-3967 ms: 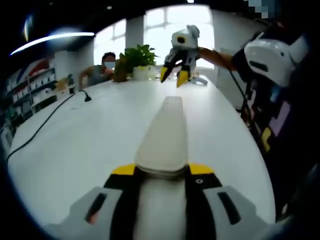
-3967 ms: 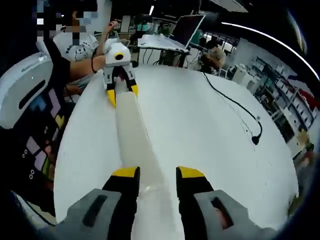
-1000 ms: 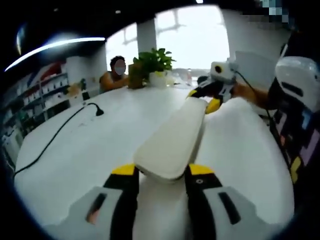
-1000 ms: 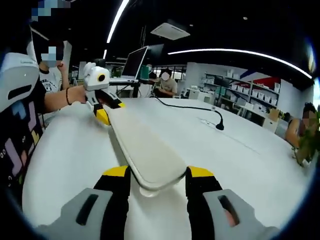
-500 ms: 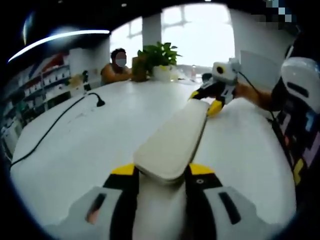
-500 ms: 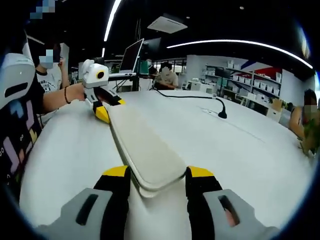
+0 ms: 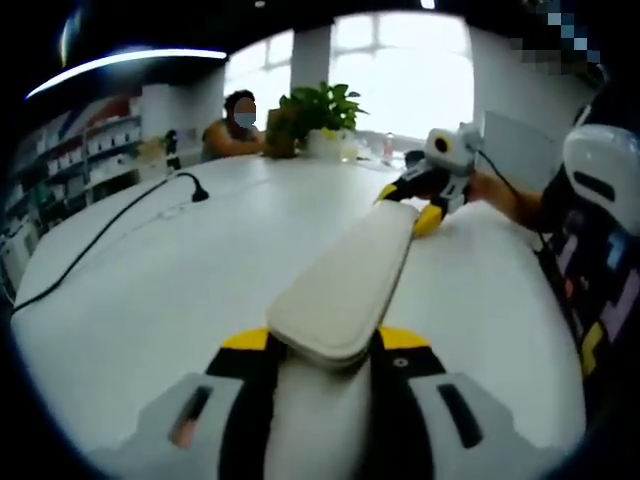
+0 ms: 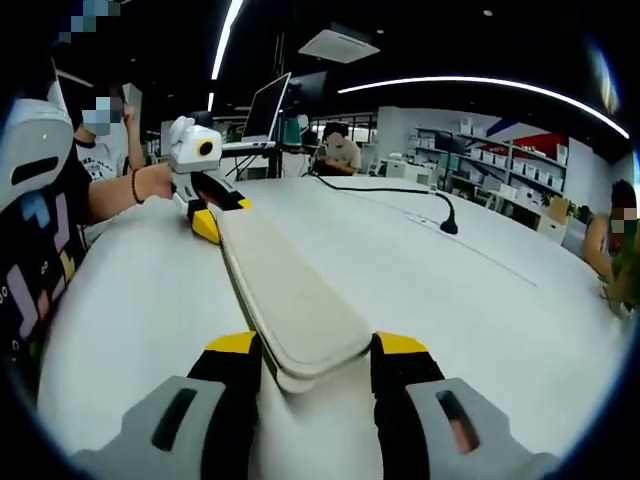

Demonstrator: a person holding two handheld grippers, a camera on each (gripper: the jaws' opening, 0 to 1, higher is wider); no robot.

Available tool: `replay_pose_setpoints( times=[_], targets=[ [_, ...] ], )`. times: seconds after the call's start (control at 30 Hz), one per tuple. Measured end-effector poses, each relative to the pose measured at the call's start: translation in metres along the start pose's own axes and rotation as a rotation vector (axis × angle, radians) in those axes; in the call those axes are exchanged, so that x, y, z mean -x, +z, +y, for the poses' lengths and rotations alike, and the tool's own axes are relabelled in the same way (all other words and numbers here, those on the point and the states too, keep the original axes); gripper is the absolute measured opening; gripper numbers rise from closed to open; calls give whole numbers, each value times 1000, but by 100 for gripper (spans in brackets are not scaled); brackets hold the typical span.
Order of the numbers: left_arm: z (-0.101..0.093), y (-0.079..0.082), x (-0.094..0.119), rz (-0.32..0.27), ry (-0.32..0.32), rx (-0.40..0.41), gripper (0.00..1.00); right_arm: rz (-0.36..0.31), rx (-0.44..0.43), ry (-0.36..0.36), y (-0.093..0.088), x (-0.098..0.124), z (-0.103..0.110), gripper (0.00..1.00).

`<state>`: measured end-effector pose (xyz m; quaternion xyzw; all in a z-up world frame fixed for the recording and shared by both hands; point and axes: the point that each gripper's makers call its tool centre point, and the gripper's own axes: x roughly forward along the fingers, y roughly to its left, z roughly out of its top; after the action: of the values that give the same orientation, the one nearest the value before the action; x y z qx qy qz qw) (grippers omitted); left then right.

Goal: Arrange the utensils inside the cutlery case until each visible utensil rests in its matching compartment.

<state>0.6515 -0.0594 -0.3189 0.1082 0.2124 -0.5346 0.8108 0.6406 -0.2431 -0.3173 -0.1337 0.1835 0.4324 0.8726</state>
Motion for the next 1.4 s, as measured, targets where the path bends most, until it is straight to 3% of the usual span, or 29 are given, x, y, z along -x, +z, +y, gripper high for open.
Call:
replay_pose_setpoints(
  times=[0.2, 0.37, 0.6, 0.8, 0.93, 1.07, 1.17, 1.23, 1.4],
  targets=[
    [-1, -1, 0, 4, 1, -1, 49, -22, -21, -14, 1, 5, -2, 49],
    [1, 1, 5, -1, 14, 4, 50, -36, -46, -26, 1, 12, -2, 52],
    [0, 2, 18, -12, 49, -36, 57, -135, -128, -76, 16, 32, -10, 55],
    [8, 22, 40, -148, 121, 66, 61, -197, -151, -172, 33, 53, -19, 58],
    [8, 33, 58, -199, 159, 86, 63, -207, -126, -230, 43, 67, -21, 62],
    [7, 50, 80, -287, 227, 103, 70, -316, -150, -253, 67, 84, -16, 69],
    [3, 57, 93, -326, 261, 86, 74, -361, -150, -273, 79, 97, -11, 75],
    [1, 60, 100, -348, 279, 87, 78, -380, -137, -325, 86, 109, -11, 79],
    [-6, 68, 119, -371, 329, 85, 93, -380, -133, -437, 86, 132, -12, 97]
  ],
)
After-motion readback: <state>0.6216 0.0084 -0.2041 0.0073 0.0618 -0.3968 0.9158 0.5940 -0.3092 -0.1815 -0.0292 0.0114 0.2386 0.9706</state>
